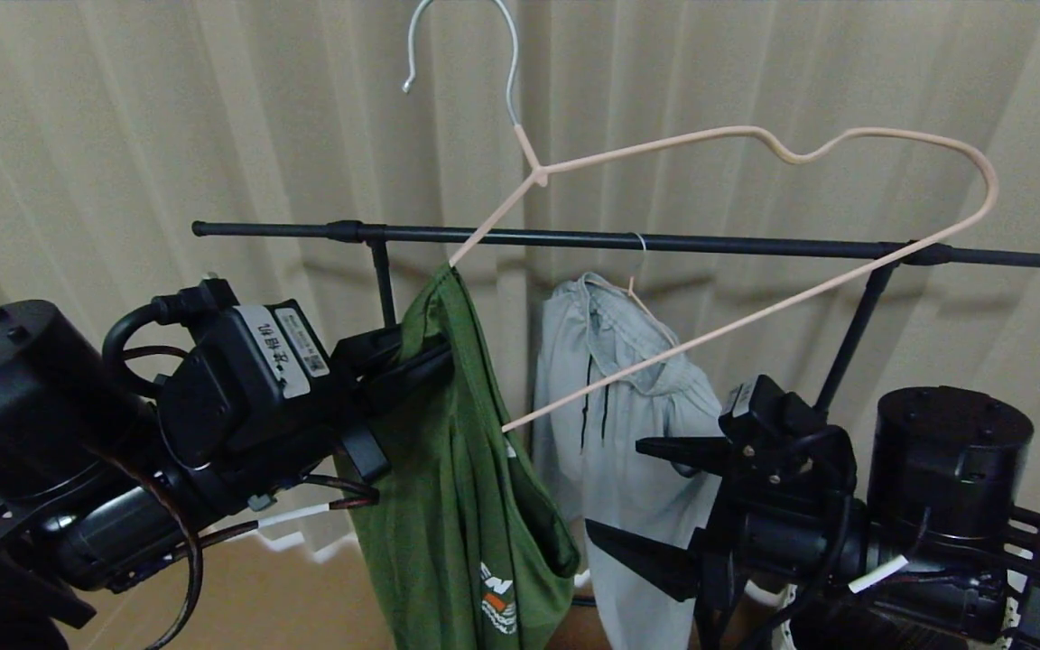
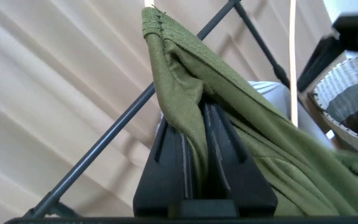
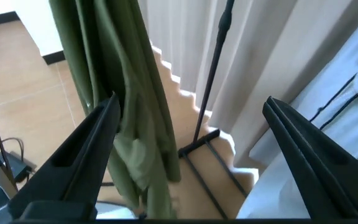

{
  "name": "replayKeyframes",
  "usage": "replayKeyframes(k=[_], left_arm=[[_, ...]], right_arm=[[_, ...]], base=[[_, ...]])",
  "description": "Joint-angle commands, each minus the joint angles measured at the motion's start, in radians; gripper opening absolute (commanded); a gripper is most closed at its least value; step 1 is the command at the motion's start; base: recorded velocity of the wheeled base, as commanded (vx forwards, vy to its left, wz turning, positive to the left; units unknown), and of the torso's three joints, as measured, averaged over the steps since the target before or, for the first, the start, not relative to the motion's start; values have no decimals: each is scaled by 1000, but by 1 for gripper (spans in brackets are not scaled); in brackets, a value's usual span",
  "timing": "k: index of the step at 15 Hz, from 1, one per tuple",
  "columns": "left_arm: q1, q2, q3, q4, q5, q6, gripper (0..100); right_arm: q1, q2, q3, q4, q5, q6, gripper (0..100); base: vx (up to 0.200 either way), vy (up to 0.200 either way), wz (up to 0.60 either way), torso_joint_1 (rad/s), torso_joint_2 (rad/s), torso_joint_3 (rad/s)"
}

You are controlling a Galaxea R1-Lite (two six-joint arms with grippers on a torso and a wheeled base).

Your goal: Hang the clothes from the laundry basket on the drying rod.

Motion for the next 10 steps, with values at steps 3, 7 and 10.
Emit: replayKeyframes(k=[3,7,10], left_arm=[[-10,3,-3,-1,0,1,0],[-25,5,-23,-1,0,-1,0],[-27,3,-40,-1,0,-16,0]], right_arm=[[27,76,-54,-29,-42,1,100],[46,126,-80,-30,-53,2,100],[46,151,-80,-30,-66,1,100]], base=[[0,0,0,0,0,0],[0,0,0,0,0,0],[0,0,0,0,0,0]])
